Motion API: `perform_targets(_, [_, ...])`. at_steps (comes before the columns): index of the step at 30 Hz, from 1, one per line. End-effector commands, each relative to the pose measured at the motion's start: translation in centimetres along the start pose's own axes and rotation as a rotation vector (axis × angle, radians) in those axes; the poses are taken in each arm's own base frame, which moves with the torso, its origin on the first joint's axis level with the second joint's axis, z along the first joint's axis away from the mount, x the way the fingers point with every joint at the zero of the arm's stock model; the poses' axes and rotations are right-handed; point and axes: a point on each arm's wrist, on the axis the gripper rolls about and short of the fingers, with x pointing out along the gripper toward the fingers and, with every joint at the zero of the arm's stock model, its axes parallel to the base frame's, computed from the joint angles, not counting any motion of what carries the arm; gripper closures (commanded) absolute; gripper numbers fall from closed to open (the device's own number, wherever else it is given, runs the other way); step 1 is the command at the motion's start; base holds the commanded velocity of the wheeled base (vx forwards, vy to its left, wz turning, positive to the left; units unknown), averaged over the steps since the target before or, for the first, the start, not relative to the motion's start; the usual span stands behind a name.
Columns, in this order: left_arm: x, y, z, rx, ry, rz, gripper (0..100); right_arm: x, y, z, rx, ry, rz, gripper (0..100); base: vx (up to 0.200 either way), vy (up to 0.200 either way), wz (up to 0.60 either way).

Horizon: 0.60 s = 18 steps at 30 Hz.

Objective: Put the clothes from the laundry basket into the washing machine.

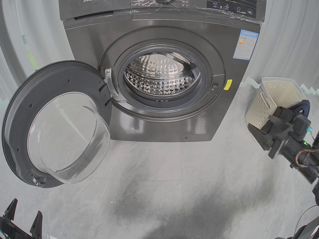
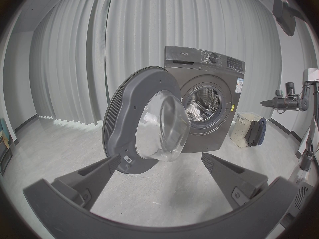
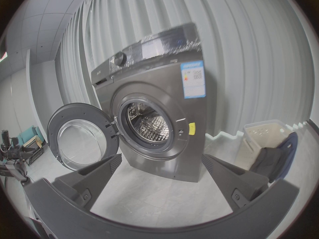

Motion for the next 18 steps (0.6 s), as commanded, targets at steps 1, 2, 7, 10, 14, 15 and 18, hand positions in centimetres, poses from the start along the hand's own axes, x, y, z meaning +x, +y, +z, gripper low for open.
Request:
perform_targets(1, [0.0, 0.0, -0.5, 0.0, -0.002, 0.001, 0, -8.7, -0.7, -0.4, -0.036, -0.083, -0.049, 0, 0.0, 0.0, 0.0])
perform_targets(2, [0.0, 0.0, -0.5, 0.0, -0.002, 0.001, 0, -9.3, -0.8, -0.6, -0.037, -0.08, -0.059, 0, 0.0, 0.0, 0.0])
perform_targets(7, [0.0, 0.0, -0.5, 0.0, 0.0, 0.001, 0, -12.2, -1.3, -1.3, -0.049, -0.094, -0.147, 0, 0.0, 0.0, 0.0])
perform_targets(10, [0.0, 0.0, -0.5, 0.0, -0.002, 0.001, 0, -14.3, -1.2, -1.5, -0.063, -0.115, -0.202, 0, 0.0, 0.0, 0.0])
perform_targets(14, [0.0, 0.0, -0.5, 0.0, -0.002, 0.001, 0, -17.5, -0.6, -3.0, -0.086, -0.097, -0.232, 0, 0.0, 0.0, 0.0])
perform_targets(15, [0.0, 0.0, -0.5, 0.0, -0.002, 0.001, 0, -18.4, -0.4, -3.6, -0.086, -0.094, -0.232, 0, 0.0, 0.0, 0.0])
perform_targets(18, [0.0, 0.0, -0.5, 0.0, 0.0, 0.001, 0, -20.3, 0.0, -5.3, -0.085, -0.087, -0.238, 0, 0.0, 0.0, 0.0])
